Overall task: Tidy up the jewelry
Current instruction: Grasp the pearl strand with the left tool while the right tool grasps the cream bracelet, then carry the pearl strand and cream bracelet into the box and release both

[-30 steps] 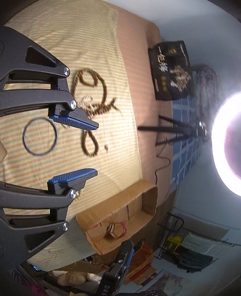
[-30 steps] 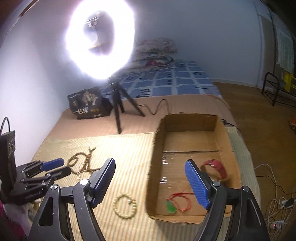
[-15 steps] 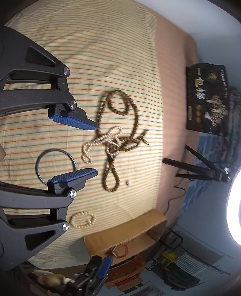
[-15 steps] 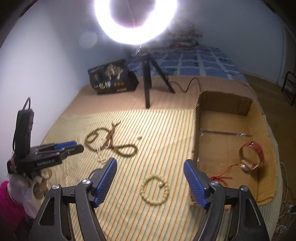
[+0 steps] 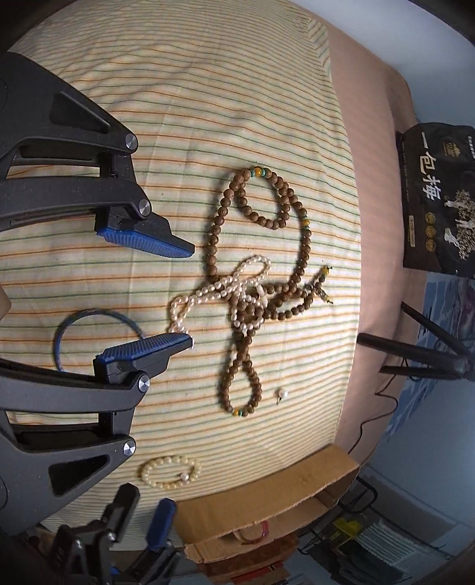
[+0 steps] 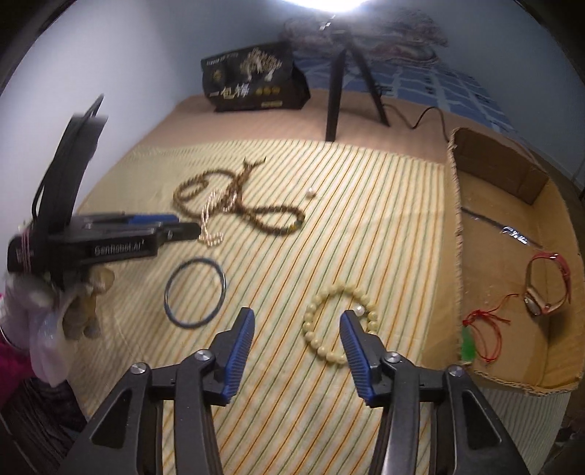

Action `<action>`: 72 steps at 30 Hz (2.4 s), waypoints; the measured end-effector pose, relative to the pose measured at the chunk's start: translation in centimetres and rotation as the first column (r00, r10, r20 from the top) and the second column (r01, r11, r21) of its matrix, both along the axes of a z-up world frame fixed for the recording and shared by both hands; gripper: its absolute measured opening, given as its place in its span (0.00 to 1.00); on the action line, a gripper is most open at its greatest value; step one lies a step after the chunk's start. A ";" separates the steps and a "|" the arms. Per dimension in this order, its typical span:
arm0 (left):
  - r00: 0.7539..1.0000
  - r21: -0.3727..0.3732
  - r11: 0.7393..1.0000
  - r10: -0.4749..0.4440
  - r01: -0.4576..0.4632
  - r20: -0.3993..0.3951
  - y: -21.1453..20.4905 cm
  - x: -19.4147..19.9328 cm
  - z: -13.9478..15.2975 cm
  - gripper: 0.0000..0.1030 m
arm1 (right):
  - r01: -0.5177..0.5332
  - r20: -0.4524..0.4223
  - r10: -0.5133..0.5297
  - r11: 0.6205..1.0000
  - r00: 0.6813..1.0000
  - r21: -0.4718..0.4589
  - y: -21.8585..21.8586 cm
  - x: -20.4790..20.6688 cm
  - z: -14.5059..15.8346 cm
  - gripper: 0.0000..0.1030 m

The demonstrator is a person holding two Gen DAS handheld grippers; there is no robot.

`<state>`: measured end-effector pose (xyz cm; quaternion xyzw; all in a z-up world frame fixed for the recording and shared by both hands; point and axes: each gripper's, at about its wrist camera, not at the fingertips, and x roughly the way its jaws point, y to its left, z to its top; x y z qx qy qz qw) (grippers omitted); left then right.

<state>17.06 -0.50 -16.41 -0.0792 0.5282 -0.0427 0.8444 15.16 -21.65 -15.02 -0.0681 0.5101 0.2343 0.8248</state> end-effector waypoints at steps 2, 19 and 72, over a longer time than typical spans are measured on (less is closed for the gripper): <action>1.000 0.000 1.000 0.007 -0.007 -0.008 0.2 0.2 -0.3 0.42 | -0.005 -0.013 0.005 1.000 1.000 -0.014 0.1 0.0 -0.7 0.43; 0.999 0.027 0.999 0.035 -0.034 -0.022 -0.3 1.9 -1.8 0.35 | -0.021 -0.041 0.017 0.996 0.999 -0.083 0.8 1.8 -3.0 0.37; 0.941 -0.177 0.983 0.012 0.052 0.339 -2.0 -2.2 14.0 0.01 | 0.101 0.181 -0.132 0.980 0.975 0.169 -3.6 2.5 8.3 0.05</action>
